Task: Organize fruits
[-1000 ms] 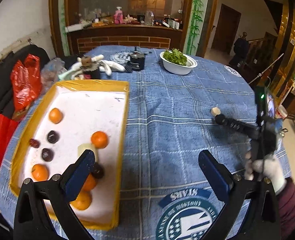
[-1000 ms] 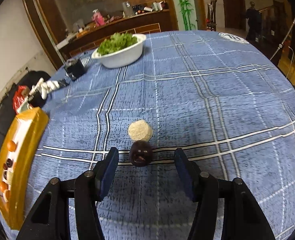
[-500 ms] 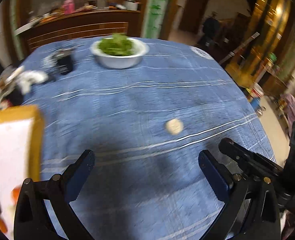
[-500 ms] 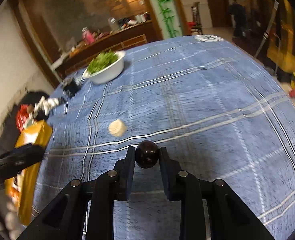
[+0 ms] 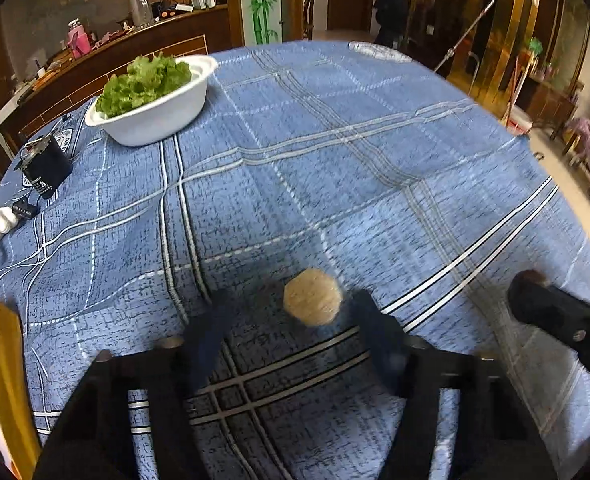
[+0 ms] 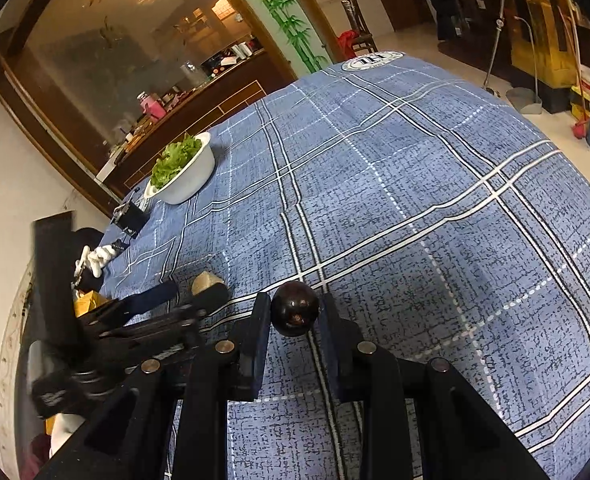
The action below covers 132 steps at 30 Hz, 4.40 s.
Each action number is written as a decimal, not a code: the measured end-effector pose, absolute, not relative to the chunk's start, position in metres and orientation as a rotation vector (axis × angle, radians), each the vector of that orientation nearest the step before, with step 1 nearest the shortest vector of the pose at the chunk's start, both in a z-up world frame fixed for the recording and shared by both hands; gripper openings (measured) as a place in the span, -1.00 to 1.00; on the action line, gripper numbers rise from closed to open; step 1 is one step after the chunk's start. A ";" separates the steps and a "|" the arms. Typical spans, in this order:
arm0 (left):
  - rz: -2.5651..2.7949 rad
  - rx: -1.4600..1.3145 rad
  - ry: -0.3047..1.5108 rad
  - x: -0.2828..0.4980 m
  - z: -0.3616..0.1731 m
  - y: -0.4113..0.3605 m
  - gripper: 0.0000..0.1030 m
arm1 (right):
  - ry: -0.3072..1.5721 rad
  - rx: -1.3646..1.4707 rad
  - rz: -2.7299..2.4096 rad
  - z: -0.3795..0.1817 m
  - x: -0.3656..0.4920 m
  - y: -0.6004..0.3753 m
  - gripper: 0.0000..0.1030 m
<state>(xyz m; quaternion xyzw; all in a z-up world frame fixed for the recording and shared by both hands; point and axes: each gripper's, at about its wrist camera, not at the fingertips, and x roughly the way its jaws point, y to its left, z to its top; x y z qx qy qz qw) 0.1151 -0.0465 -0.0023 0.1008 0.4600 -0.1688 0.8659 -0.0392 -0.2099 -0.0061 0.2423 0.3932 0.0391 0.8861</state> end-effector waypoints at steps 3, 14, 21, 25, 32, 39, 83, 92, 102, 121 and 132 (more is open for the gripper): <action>-0.358 0.184 0.965 0.112 0.002 -0.039 -0.47 | 0.810 0.461 0.078 -0.004 -0.039 -0.203 -0.49; -0.290 -0.038 0.857 0.046 0.078 0.064 -0.47 | 0.736 0.319 0.157 0.008 -0.048 -0.162 -0.49; -0.088 -0.153 0.781 -0.025 0.108 0.185 -0.47 | 0.735 0.210 0.242 0.022 -0.064 -0.100 -0.49; 0.061 -0.193 0.785 -0.052 0.097 0.248 -0.47 | 0.755 0.161 0.392 0.033 -0.078 -0.029 -0.48; 0.217 -0.255 0.819 -0.079 0.064 0.320 -0.47 | 0.824 0.024 0.632 0.034 -0.093 0.111 -0.47; 0.221 -0.301 0.827 -0.093 0.050 0.340 -0.47 | 0.886 -0.005 0.688 0.021 -0.080 0.182 -0.47; 0.177 -0.020 0.698 -0.152 0.107 0.172 0.93 | 0.720 0.165 0.348 0.035 -0.181 0.010 0.22; 0.169 -0.024 0.704 -0.149 0.107 0.171 0.93 | 0.728 0.162 0.340 0.033 -0.178 0.009 0.27; 0.162 -0.035 0.726 -0.146 0.100 0.177 0.93 | 0.745 0.156 0.336 0.027 -0.175 0.012 0.27; 0.154 -0.048 0.756 -0.142 0.086 0.178 0.93 | 0.769 0.155 0.326 0.018 -0.171 0.012 0.29; 0.148 -0.064 0.783 -0.139 0.081 0.181 0.93 | 0.778 0.154 0.320 0.015 -0.170 0.012 0.29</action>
